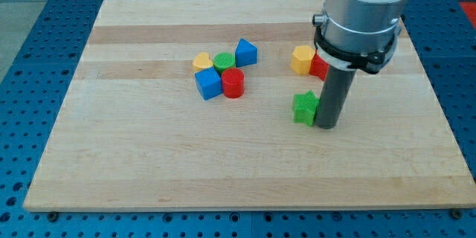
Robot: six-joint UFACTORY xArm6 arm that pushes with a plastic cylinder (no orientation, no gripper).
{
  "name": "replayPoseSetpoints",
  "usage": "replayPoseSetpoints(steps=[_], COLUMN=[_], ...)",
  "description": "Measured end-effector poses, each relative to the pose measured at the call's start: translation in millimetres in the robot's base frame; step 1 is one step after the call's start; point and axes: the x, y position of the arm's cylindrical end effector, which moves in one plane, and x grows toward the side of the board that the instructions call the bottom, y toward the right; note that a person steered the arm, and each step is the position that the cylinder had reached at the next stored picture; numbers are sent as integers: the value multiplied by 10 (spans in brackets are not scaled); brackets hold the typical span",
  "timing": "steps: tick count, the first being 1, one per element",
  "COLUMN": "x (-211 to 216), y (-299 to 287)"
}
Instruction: Push the green star towards the red circle
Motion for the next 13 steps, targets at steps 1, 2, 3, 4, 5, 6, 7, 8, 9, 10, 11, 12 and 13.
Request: replayPoseSetpoints(steps=[1, 2, 3, 4, 5, 6, 7, 8, 9, 10, 11, 12, 13], x=[-100, -169, -199, -200, -206, -206, -141, -135, -146, -221, -331, -341, -341], y=[-56, -118, -209, -364, -532, -690, -722, -536, -367, -343, -343, -343, -396])
